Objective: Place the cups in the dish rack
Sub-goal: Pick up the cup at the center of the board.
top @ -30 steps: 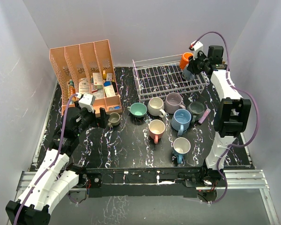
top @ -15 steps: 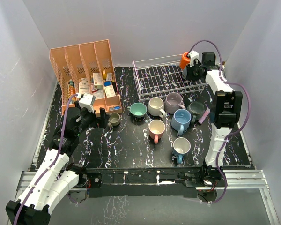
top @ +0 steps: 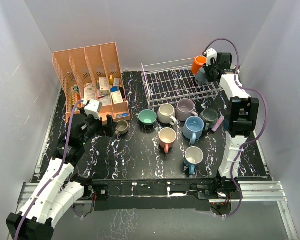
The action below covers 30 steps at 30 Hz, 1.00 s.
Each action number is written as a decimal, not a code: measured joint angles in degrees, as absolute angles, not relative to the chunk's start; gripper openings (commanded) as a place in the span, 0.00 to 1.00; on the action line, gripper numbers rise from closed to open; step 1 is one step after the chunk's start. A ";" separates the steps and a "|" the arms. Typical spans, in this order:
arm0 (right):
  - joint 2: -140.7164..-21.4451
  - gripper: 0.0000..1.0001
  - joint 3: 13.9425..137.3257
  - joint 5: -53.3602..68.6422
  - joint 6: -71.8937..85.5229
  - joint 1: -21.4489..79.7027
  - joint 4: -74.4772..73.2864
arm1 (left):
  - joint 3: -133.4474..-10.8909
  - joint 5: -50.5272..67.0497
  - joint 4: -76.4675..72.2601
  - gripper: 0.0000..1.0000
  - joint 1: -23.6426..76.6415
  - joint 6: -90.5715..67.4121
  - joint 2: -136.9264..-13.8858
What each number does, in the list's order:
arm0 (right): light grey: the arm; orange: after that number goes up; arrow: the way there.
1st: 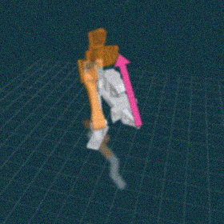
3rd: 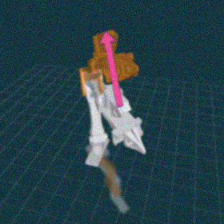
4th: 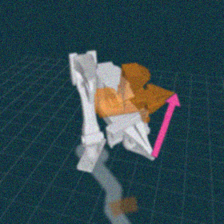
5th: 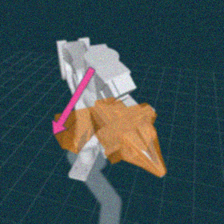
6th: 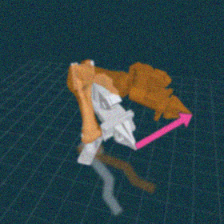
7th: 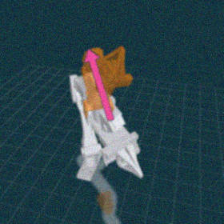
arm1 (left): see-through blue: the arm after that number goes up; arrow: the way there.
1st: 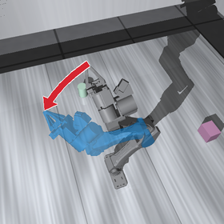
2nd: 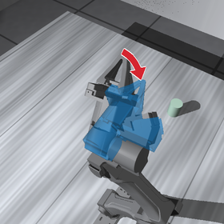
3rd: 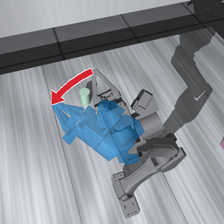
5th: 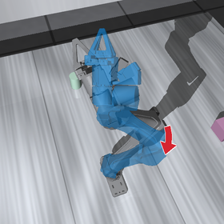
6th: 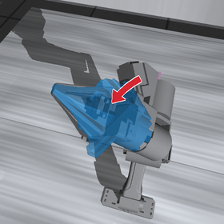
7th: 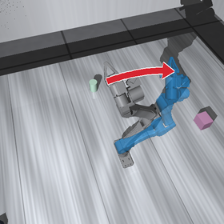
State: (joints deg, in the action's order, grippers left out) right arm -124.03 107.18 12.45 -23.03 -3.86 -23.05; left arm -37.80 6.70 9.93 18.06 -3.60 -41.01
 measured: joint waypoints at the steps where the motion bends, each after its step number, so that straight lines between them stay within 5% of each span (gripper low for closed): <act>1: -124.03 0.15 107.18 11.66 -23.03 -3.86 -22.61 | -37.80 6.70 9.93 0.97 18.06 -3.60 -41.01; 11: -123.92 0.21 106.89 7.60 -23.75 -3.86 -19.40 | -37.76 6.68 9.93 0.97 18.06 -3.60 -41.06; 17: -118.13 0.24 99.18 16.08 -27.62 -3.86 -18.46 | -37.76 6.68 9.93 0.97 18.06 -3.60 -41.06; 23: -114.30 0.12 96.60 23.79 -30.04 -3.68 -17.54 | -37.74 6.70 9.93 0.97 18.06 -3.60 -41.08; 30: -118.06 0.10 100.14 24.62 -29.98 -3.29 -19.53 | -37.71 6.68 9.93 0.97 18.06 -3.60 -41.08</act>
